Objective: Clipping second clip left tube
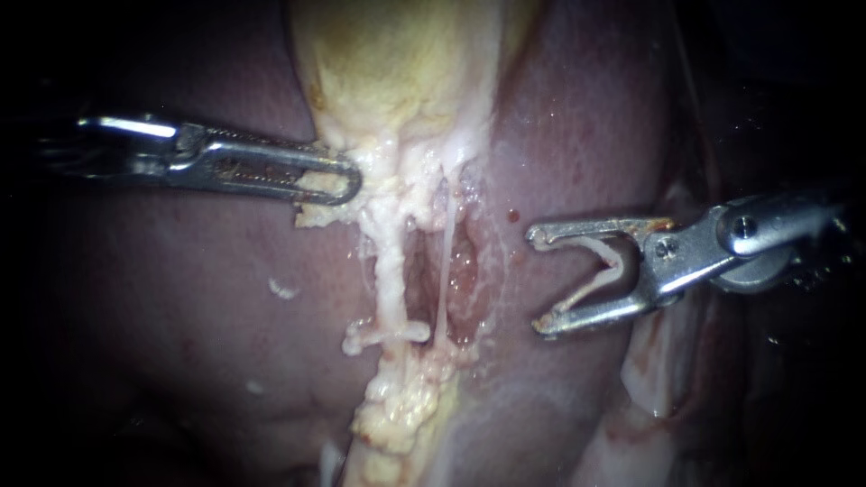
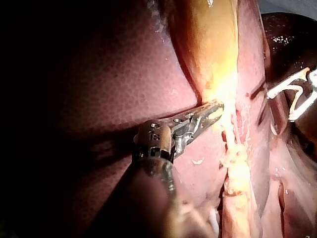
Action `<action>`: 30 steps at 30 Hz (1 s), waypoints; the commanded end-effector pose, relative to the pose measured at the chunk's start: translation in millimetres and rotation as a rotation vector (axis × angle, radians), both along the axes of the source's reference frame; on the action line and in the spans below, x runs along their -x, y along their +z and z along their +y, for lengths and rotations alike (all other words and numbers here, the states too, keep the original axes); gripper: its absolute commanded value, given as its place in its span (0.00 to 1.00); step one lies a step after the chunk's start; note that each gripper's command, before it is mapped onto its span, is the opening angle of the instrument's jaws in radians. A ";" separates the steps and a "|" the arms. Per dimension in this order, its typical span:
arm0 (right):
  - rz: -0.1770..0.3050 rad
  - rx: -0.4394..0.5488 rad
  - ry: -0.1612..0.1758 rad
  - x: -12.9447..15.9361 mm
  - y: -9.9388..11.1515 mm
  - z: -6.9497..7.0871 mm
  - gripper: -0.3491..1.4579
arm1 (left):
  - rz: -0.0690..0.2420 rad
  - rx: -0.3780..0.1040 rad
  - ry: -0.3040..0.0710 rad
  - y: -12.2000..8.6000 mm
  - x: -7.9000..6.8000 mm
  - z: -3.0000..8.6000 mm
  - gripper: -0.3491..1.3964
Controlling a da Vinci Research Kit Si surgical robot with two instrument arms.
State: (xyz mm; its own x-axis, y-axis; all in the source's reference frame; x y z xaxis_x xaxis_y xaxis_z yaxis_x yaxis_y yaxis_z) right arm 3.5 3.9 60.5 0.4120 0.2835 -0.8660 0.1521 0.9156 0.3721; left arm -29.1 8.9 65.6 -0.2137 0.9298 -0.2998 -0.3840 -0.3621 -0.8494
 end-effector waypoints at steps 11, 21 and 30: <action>0.000 0.000 0.000 -0.1 -0.1 0.0 0.47 | 0.001 -0.016 -0.021 -6.8 -4.9 1.6 0.00; 0.006 -0.018 -0.009 -2.4 -0.5 -0.6 0.47 | 0.005 -0.017 -0.028 -7.4 -5.8 1.9 0.00; -0.011 -0.096 0.000 -7.8 1.7 -2.7 0.47 | 0.006 -0.012 -0.027 -7.6 -5.6 1.8 0.00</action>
